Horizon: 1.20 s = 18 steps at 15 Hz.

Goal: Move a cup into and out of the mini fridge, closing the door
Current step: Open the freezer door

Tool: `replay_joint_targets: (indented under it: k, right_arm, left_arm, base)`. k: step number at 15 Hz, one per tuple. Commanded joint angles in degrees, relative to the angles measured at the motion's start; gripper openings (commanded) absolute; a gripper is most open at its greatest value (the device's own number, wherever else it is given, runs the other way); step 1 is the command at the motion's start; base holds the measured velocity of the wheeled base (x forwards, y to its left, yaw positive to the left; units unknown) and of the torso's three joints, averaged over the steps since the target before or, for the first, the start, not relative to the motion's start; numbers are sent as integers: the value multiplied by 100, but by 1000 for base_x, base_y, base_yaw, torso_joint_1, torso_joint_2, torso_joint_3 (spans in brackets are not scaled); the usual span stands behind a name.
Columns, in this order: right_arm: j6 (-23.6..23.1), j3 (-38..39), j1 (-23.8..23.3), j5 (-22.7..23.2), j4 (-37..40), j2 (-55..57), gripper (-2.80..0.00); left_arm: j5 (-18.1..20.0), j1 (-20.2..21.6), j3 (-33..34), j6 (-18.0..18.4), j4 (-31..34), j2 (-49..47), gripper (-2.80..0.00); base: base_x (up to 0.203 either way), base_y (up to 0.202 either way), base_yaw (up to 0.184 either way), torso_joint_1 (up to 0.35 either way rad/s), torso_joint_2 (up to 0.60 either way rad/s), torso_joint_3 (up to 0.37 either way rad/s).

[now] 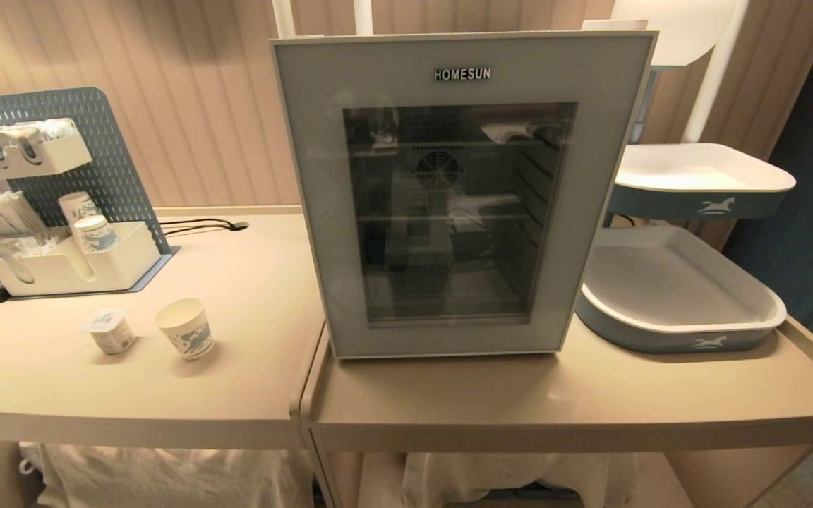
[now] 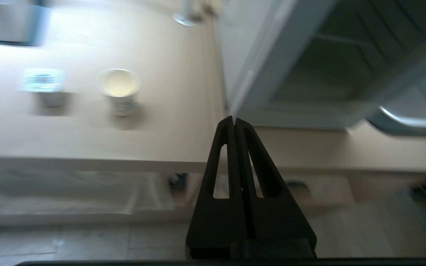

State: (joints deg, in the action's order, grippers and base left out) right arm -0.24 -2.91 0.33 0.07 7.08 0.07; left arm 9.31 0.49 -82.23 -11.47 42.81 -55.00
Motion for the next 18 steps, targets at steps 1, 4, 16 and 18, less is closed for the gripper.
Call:
replay_joint_targets:
  k: [1,4,16,18]
  right_arm:
    - [-2,1,2,1,4,10,-280]
    - [-2,1,2,1,4,10,-280]
    - [-2,10,2,1,-5,2,-280]
    - [-2,7,2,1,-5,10,-280]
  left_arm:
    - [2271,326,84,244,-529,-1479,-280]
    - [4984,1376,504,910,-1842,-2721,0]
    - [6815,411,958,3942,-3389,-5054,0]
    - [6907,345,875,3981,-3402,-5176,0]
  base:
    - [0,0,0,0,0,0]
    - [0,0,0,0,0,0]
    - [0,0,0,0,0,0]
    - [0,0,0,0,0,0]
